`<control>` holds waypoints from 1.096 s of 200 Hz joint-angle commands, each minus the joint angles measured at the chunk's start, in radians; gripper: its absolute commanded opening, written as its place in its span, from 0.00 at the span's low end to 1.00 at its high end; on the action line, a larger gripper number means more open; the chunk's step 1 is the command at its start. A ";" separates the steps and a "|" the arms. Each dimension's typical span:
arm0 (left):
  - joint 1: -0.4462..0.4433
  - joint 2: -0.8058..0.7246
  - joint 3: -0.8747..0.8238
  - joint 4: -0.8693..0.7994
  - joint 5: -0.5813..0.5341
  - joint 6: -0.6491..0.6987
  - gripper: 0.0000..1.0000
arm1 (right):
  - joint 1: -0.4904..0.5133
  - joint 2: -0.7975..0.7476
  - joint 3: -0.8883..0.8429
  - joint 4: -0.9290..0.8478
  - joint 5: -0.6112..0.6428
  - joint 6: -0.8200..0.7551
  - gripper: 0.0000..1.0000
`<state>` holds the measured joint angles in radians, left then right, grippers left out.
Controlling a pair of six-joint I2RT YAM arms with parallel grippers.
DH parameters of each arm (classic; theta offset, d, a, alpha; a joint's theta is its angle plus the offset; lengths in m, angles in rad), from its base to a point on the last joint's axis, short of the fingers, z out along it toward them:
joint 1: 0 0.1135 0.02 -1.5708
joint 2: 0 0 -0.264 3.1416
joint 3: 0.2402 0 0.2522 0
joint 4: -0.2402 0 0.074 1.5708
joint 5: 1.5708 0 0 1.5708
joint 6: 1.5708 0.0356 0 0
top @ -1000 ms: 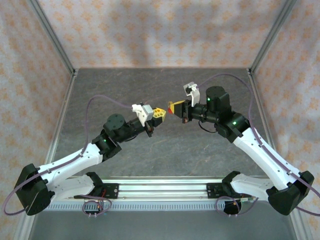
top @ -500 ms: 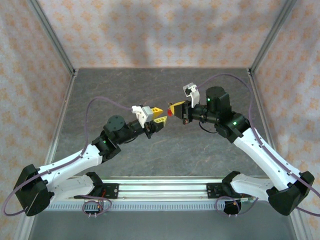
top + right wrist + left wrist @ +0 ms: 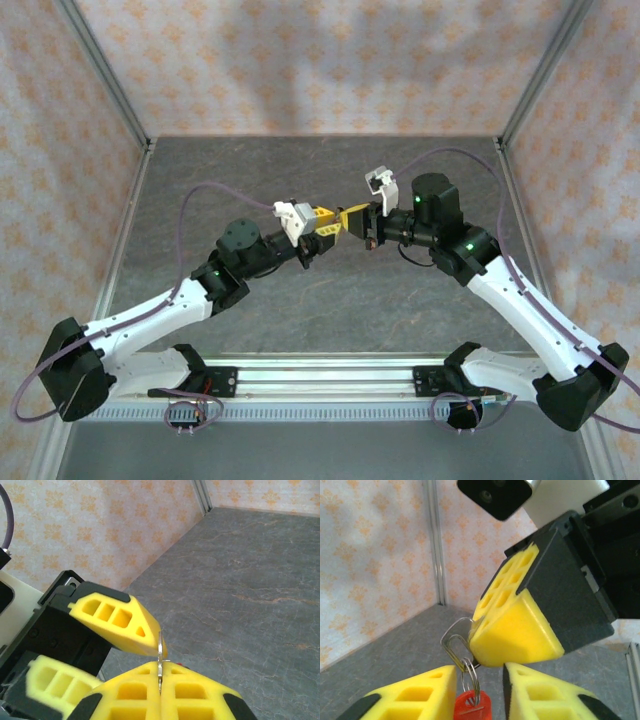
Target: Remove the keys from the keyring
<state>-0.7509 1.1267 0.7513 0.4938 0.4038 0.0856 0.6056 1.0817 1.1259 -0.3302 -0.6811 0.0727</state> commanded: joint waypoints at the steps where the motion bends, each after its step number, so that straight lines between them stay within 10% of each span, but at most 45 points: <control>1: -0.002 0.013 0.037 -0.014 -0.013 0.020 0.22 | 0.005 -0.029 0.017 0.009 -0.025 -0.018 0.00; 55: -0.001 0.013 0.031 -0.008 -0.031 0.023 0.00 | 0.006 -0.036 0.008 0.018 -0.022 -0.012 0.00; 199: -0.002 -0.080 -0.078 0.137 -0.019 -0.022 0.00 | -0.028 -0.028 -0.028 0.100 -0.026 0.096 0.00; 219: -0.001 -0.092 -0.106 0.154 -0.036 -0.029 0.18 | -0.029 -0.030 -0.019 0.088 -0.027 0.085 0.00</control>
<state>-0.7509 1.0679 0.6804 0.5774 0.3843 0.0723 0.5861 1.0676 1.0935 -0.2768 -0.7124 0.1574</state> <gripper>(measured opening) 0.129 0.048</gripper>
